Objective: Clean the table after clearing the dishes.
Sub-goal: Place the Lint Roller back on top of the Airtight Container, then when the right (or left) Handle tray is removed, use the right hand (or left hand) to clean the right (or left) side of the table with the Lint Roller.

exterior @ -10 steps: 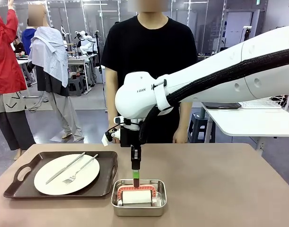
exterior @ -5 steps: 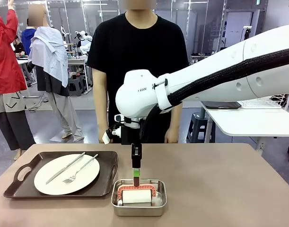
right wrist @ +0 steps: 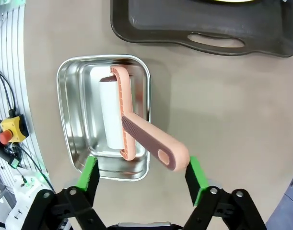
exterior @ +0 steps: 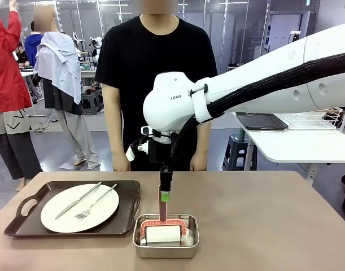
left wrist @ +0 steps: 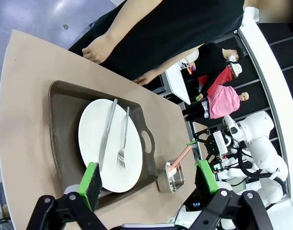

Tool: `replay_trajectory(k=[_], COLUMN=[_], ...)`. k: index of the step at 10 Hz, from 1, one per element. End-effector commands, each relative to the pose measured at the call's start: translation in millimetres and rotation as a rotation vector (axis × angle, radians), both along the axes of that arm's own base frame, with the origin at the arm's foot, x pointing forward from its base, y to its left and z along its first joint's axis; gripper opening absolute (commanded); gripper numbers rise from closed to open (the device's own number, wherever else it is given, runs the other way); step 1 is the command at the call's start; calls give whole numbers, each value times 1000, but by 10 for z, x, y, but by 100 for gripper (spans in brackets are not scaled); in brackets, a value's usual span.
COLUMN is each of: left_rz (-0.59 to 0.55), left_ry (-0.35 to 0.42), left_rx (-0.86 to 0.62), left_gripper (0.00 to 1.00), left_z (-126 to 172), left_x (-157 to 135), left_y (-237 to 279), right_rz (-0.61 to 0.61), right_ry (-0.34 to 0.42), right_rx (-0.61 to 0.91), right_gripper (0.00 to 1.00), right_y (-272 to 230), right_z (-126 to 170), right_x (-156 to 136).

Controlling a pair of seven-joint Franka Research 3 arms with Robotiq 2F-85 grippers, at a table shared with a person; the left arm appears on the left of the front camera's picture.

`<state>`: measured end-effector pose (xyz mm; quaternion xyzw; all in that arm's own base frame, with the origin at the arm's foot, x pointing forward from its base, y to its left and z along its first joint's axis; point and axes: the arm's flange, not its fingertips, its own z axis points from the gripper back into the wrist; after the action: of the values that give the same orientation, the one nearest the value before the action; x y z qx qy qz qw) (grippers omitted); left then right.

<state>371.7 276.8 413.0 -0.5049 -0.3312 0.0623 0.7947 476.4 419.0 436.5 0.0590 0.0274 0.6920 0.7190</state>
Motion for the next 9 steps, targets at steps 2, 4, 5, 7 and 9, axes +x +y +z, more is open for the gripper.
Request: replay_trajectory(k=[2,4,5,7,9], left_rz=[-2,-2,-2,-2,-2], left_ry=[-3,-3,-3,-3,-3], left_rx=[0,0,0,0,0], left_gripper=[100,100,100,100,100], left_z=[21,21,21,21,21], left_x=[-10,-10,-10,-10,-10], left_y=[33,33,33,33,33], right_rz=[-15,-3,-3,-3,-3], right_ry=[-14,-5,-5,-5,-5], right_rx=[1,4,4,4,4], right_gripper=[100,100,100,100,100], right_y=[-59,-4,-4,-4,-4], right_z=[0,12,12,12,12], right_x=[-62,9,9,9,9])
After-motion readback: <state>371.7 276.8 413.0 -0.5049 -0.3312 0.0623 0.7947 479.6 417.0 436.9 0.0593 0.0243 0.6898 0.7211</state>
